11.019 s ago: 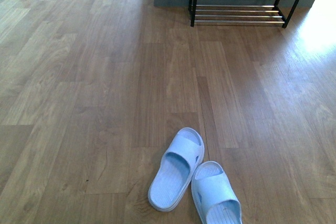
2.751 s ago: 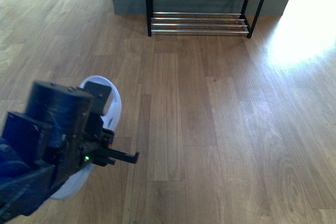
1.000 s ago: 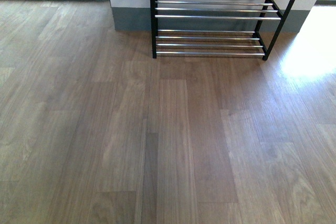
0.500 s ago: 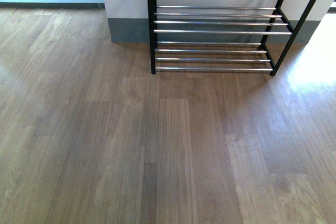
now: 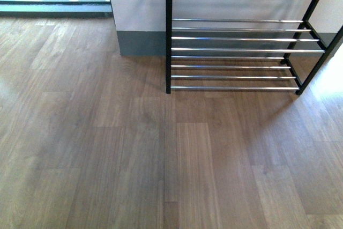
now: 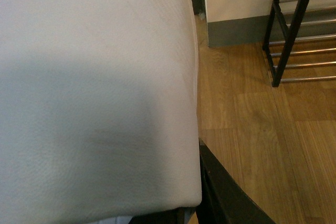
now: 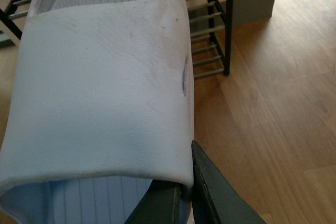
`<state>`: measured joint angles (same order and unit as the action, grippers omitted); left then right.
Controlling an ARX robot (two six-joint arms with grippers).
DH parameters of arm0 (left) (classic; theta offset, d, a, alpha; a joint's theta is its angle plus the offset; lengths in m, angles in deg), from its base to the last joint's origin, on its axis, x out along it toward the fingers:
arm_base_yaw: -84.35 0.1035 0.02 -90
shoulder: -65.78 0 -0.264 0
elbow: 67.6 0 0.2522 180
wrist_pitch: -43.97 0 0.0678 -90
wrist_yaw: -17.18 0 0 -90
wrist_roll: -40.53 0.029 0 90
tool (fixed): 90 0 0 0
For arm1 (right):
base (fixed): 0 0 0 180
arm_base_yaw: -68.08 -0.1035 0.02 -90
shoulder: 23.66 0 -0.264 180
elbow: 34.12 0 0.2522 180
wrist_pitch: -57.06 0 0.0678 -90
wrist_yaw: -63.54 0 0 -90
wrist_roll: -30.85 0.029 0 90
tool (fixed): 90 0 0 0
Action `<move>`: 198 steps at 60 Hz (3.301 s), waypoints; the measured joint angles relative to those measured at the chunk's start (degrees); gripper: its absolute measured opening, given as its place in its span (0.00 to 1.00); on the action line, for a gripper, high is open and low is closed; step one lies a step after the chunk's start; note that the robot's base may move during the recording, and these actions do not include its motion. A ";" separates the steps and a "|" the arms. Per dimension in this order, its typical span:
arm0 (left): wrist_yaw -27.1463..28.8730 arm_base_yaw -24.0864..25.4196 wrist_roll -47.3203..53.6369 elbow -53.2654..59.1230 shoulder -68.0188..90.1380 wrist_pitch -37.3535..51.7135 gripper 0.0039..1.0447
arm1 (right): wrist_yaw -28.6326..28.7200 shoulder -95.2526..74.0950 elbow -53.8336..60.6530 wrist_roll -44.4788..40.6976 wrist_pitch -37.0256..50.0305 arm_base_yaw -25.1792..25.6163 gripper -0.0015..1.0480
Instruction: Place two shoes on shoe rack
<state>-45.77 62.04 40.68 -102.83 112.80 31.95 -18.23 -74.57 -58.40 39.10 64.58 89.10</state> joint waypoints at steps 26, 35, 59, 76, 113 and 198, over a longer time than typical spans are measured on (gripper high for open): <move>0.11 0.07 0.00 0.00 0.04 0.00 0.01 | 0.13 -0.04 0.04 -0.02 -0.02 0.00 0.02; 0.09 0.07 0.02 0.00 -0.02 0.00 0.01 | 0.13 -0.04 0.02 0.00 -0.02 -0.02 0.02; 0.02 0.07 0.02 0.00 0.13 0.00 0.01 | 0.17 -0.04 0.02 0.00 -0.02 -0.02 0.02; 0.02 0.07 0.02 0.04 0.13 0.00 0.01 | 0.15 -0.04 0.09 0.00 -0.02 -0.02 0.02; 0.02 0.07 0.02 0.09 0.11 0.00 0.01 | 0.17 -0.02 0.11 -0.02 -0.02 -0.02 0.02; 0.02 0.04 0.02 0.09 0.11 0.00 0.01 | 2.40 -52.35 -36.02 -6.86 -1.40 -9.66 0.02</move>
<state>-45.75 62.09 40.70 -102.75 112.91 31.95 -15.83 -126.92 -94.42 32.24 63.18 79.44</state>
